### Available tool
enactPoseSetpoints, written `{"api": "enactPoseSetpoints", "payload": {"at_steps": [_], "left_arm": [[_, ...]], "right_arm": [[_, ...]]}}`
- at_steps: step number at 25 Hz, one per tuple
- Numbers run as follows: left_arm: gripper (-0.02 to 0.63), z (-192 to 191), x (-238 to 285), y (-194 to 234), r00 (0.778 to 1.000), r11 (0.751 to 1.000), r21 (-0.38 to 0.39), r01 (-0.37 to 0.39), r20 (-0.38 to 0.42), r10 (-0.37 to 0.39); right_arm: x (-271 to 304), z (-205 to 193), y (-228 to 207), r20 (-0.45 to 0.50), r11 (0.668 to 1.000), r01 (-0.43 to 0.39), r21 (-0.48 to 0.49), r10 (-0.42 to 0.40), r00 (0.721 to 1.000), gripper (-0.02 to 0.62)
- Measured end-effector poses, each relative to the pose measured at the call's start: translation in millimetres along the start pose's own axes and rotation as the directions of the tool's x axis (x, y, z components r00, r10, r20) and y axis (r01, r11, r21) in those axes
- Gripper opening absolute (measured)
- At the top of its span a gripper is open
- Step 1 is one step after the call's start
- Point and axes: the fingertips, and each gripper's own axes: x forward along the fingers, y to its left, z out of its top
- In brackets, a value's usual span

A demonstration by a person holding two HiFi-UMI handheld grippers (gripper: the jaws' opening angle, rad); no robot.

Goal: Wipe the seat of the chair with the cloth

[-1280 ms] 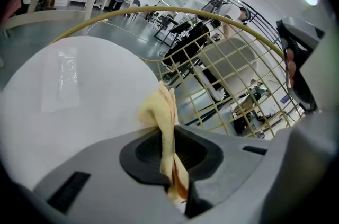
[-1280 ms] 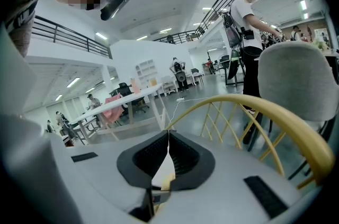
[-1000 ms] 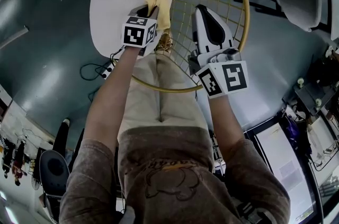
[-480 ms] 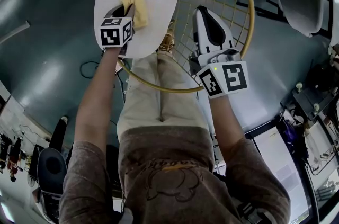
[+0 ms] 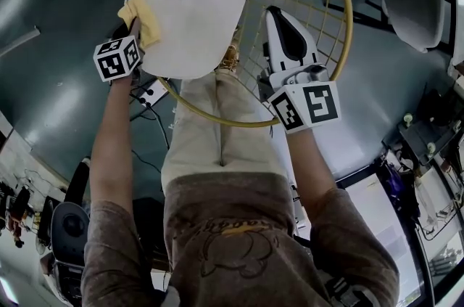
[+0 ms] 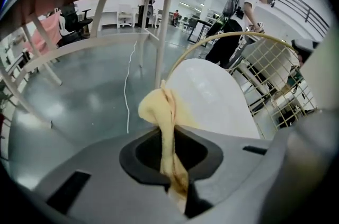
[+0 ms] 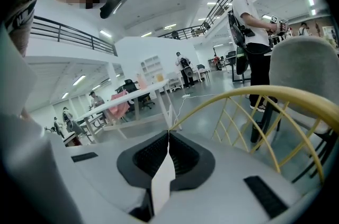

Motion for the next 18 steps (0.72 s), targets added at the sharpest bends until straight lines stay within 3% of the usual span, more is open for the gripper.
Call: {"api": "enactPoseSetpoints", "payload": {"at_steps": [8,11,14,18], "left_arm": [[0.048,-7,-18,36,0.998,0.997,-0.045,-0.065,0.022,0.066],[0.048,-12,-28,57,0.994,0.990,-0.100,-0.103,0.030,0.106],[0.048,-11,-43,78,0.988,0.979,-0.148,-0.137,0.054,0.147],[0.048,-3,-65,86,0.982,0.978,-0.154,-0.143,0.100,0.159]], "right_arm": [[4,-1,11,-0.005,1.000,-0.019,-0.011,0.019,1.000,0.029],[3,0,12,-0.002,1.000,-0.021,-0.015,0.021,1.000,0.029],[2,1,11,0.004,1.000,-0.018,-0.014,0.018,1.000,0.029],[-1,2,12,0.009,1.000,-0.015,-0.010,0.015,1.000,0.029]]}}
